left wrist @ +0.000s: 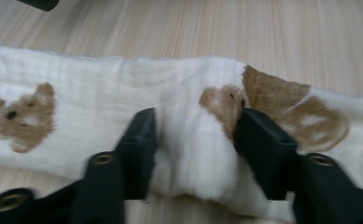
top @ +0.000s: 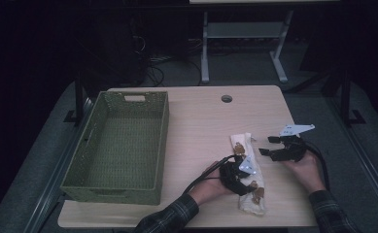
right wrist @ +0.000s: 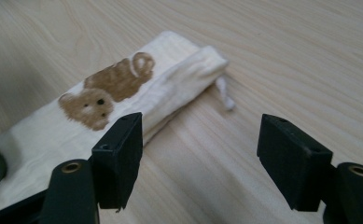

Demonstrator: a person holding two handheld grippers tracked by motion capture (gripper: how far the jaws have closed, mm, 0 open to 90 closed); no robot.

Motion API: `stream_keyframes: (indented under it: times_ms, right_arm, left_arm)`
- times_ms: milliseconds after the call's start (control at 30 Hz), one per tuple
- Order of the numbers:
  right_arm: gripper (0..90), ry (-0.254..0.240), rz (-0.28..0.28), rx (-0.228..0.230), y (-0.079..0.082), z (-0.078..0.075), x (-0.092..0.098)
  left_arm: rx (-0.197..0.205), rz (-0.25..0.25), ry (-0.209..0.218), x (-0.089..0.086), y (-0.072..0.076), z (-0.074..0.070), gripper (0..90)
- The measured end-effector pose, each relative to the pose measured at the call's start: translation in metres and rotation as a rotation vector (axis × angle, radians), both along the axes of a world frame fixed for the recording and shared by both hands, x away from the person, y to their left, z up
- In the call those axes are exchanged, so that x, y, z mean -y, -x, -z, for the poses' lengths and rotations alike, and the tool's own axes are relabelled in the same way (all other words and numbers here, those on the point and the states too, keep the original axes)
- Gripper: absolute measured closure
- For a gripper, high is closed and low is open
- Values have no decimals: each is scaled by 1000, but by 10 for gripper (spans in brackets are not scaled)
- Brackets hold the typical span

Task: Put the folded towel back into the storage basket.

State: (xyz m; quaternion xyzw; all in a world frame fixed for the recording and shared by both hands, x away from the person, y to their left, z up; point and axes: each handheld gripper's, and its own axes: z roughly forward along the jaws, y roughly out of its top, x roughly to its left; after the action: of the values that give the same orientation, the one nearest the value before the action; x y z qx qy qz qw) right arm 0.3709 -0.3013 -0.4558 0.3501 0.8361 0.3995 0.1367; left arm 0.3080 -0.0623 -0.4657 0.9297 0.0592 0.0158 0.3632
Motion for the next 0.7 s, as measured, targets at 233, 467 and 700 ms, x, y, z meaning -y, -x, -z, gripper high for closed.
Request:
stream_keyframes:
  times_ms: [233, 467, 700]
  right_arm:
    - [310, -9, -39, 19, 1, -4, -1]
    - [321, -6, -167, 49, -2, -16, -10]
    - [347, -20, -304, -7, -21, -21, -36]
  left_arm:
    - [-23, -12, 6, -4, 2, -2, 783]
    - [-77, -41, 18, -19, 8, -8, 788]
    - [-136, -67, 34, -39, 10, -12, 787]
